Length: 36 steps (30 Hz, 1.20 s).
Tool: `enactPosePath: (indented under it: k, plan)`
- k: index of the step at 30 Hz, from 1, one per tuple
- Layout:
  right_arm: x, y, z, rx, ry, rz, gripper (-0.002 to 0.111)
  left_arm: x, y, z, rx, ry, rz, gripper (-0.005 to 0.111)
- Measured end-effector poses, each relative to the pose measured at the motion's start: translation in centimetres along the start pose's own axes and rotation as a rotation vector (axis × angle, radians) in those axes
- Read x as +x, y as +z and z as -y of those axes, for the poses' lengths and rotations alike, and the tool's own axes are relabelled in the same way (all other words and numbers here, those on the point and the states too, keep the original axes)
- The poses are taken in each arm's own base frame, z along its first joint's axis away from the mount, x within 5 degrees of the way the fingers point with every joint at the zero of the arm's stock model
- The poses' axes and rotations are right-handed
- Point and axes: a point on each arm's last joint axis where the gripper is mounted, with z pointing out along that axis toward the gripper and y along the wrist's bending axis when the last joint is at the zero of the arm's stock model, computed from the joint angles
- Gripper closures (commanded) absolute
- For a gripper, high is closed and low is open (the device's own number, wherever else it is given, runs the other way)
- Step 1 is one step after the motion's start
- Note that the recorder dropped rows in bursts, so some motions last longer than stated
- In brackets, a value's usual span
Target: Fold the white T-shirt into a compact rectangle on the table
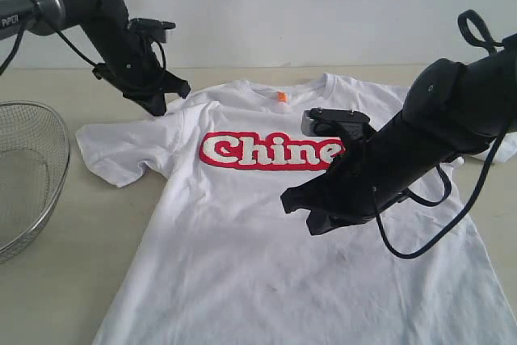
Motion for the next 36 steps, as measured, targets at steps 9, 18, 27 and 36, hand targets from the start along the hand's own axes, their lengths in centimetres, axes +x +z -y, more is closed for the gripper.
enactPosePath:
  k: [9,18,27,36]
  plan:
    - [0.0,0.0,0.0,0.000,-0.002,0.001,0.108,0.3,1.3,-0.2,-0.006,0.001,-0.031,0.102]
    - [0.0,0.0,0.0,0.000,-0.002,0.001,0.108,0.6,2.5,-0.7,-0.046,0.009,-0.053,0.102]
    - [0.0,0.0,0.0,0.001,-0.001,0.005,0.108,0.2,2.6,-2.4,-0.217,0.042,-0.019,0.102]
    - [-0.1,0.0,0.0,0.004,-0.004,0.010,0.108,0.7,2.4,-4.8,-0.242,-0.025,-0.008,0.102]
